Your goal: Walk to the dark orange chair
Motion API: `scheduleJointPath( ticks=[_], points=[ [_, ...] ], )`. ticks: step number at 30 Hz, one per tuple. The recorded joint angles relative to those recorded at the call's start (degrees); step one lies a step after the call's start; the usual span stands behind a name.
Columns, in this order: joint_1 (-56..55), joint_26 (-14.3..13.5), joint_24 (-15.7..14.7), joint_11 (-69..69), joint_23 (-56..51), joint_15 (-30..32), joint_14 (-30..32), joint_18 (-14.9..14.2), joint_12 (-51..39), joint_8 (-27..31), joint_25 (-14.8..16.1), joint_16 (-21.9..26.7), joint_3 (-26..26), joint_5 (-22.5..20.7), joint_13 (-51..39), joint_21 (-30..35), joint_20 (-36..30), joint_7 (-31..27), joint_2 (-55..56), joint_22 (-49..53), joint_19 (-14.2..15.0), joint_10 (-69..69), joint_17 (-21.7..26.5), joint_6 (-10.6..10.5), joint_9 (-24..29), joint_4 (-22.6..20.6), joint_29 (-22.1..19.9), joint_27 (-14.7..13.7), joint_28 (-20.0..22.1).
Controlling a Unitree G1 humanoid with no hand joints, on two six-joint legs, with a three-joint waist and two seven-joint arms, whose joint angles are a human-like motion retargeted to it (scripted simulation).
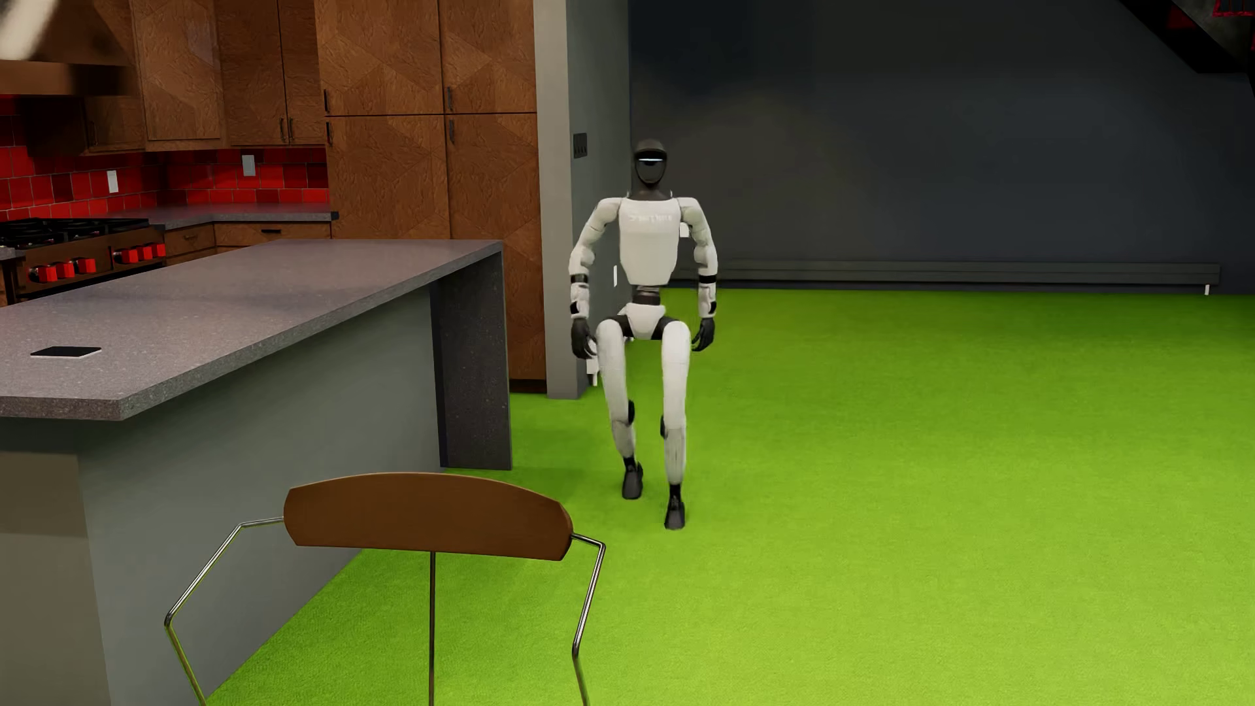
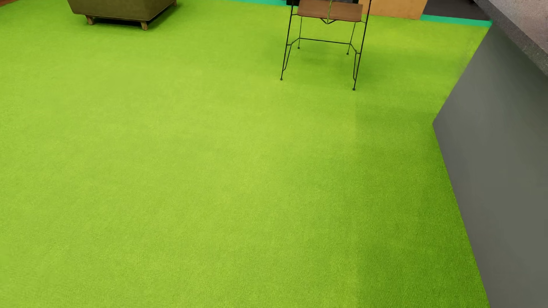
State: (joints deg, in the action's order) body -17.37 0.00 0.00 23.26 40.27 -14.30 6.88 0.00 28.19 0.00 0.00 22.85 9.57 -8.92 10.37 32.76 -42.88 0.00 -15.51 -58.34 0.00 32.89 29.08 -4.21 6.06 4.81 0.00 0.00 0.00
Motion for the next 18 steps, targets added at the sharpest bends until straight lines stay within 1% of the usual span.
scheduleJointPath(
  ticks=[1,2,3,4,5,6,7,8,9,10,11,12,13,15,16,17,18],
  points=[
    [1.2,0.0,0.0,-0.1,-2.8,0.3,2.4,0.0,0.0,0.0,0.0,-0.1,0.1,0.5,-0.8,-1.9,1.8,0.0,-2.6,1.3,0.0,-5.8,0.1,0.3,0.4,-0.3,0.0,0.0,0.0],
    [1.7,0.0,0.0,-0.4,-5.0,1.0,0.8,0.0,-0.3,0.0,0.0,0.2,0.0,1.2,-1.0,-2.7,3.2,0.0,-5.5,2.4,0.0,-6.3,0.2,0.8,1.1,-0.4,0.0,0.0,0.0],
    [0.6,0.0,0.0,-0.5,-6.6,2.3,0.4,0.0,-1.2,0.0,0.0,0.7,-0.3,1.8,-0.5,-3.0,4.4,0.0,-7.3,3.0,0.0,-3.9,0.0,1.0,0.9,-0.7,0.0,0.0,0.0],
    [0.0,0.0,0.0,-0.9,-6.7,5.0,2.2,0.0,-2.2,0.0,0.0,1.1,0.1,2.8,0.7,-2.5,5.7,0.0,-8.8,2.9,0.0,-0.9,-0.4,1.7,0.3,-1.0,0.0,0.0,0.0],
    [0.4,0.0,0.0,-0.4,-4.7,10.3,1.8,0.0,-3.3,0.0,0.0,1.8,0.6,4.5,2.2,-0.8,6.9,0.0,-9.7,2.3,0.0,2.1,-1.5,3.0,-0.1,-1.9,0.0,0.0,0.0],
    [2.4,0.0,0.0,3.1,-0.8,18.5,-0.7,0.0,-4.5,0.0,0.0,2.4,0.9,5.8,3.3,2.7,8.5,0.0,-7.9,1.3,0.0,3.3,-2.8,4.0,-0.7,-2.6,0.0,0.0,0.0],
    [5.0,0.0,0.0,11.6,3.6,27.0,-3.5,0.0,-5.8,0.0,0.0,2.8,1.3,6.7,3.5,8.1,10.8,0.0,-1.9,0.8,0.0,2.7,-4.0,4.8,-1.3,-3.2,0.0,0.0,0.0],
    [6.2,0.0,0.0,23.2,6.7,31.6,-5.6,0.0,-7.1,0.0,0.0,2.9,0.5,6.7,3.2,13.7,13.3,0.0,7.3,1.3,0.0,1.8,-4.4,5.3,-2.4,-3.8,0.0,0.0,0.0],
    [8.2,0.0,0.0,33.5,8.2,32.3,-6.9,0.0,-8.1,0.0,0.0,3.3,-2.0,6.3,3.8,17.6,14.9,0.0,15.3,2.7,0.0,0.5,-4.3,5.4,-2.6,-4.5,0.0,0.0,0.0],
    [10.4,0.0,0.0,39.6,8.5,32.1,-7.5,0.0,-9.1,0.0,0.0,3.7,-5.4,5.6,5.3,19.1,16.2,0.0,22.0,4.5,0.0,-1.3,-4.0,4.9,-2.8,-4.8,0.0,0.0,0.0],
    [14.1,0.0,0.0,40.5,8.4,31.6,-7.2,0.0,-10.0,0.0,0.0,4.1,-8.1,4.7,7.6,20.0,17.6,0.0,26.9,6.3,0.0,-3.8,-3.6,4.0,-2.8,-4.7,0.0,0.0,0.0],
    [18.2,0.0,0.0,37.2,8.5,31.2,-6.4,0.0,-10.5,0.0,0.0,4.3,-9.8,3.9,9.9,20.7,20.0,0.0,30.6,8.1,0.0,-5.8,-3.2,3.4,-2.8,-4.6,0.0,0.0,0.0],
    [19.7,0.0,0.0,30.7,9.2,32.5,-7.4,0.0,-10.7,0.0,0.0,4.6,-11.5,3.1,11.3,22.1,23.1,0.0,33.7,10.3,0.0,-5.6,-3.2,3.2,-2.5,-4.5,0.0,0.0,0.0],
    [24.9,0.0,0.0,13.3,11.4,36.5,-10.5,0.0,-10.9,0.0,0.0,4.8,-13.1,1.7,12.5,26.5,27.7,0.0,34.6,13.9,0.0,-5.7,-3.9,3.5,-0.3,-5.0,0.0,0.0,0.0],
    [27.9,0.0,0.0,6.2,12.0,33.7,-12.0,0.0,-10.6,0.0,0.0,4.9,-12.9,1.4,12.8,28.2,28.1,0.0,34.5,15.0,0.0,-6.2,-4.1,3.6,0.2,-5.5,0.0,0.0,0.0],
    [30.2,0.0,0.0,1.5,11.8,24.3,-13.4,0.0,-9.9,0.0,0.0,4.8,-12.8,1.5,13.3,28.2,27.2,0.0,34.7,15.4,0.0,-6.4,-4.1,3.5,0.1,-6.0,0.0,0.0,0.0],
    [32.7,0.0,0.0,1.2,11.4,15.2,-14.4,0.0,-9.0,0.0,0.0,4.5,-13.1,2.1,13.7,27.0,25.1,0.0,34.9,14.7,0.0,-6.6,-4.1,3.3,-0.2,-6.3,0.0,0.0,0.0]
  ],
)
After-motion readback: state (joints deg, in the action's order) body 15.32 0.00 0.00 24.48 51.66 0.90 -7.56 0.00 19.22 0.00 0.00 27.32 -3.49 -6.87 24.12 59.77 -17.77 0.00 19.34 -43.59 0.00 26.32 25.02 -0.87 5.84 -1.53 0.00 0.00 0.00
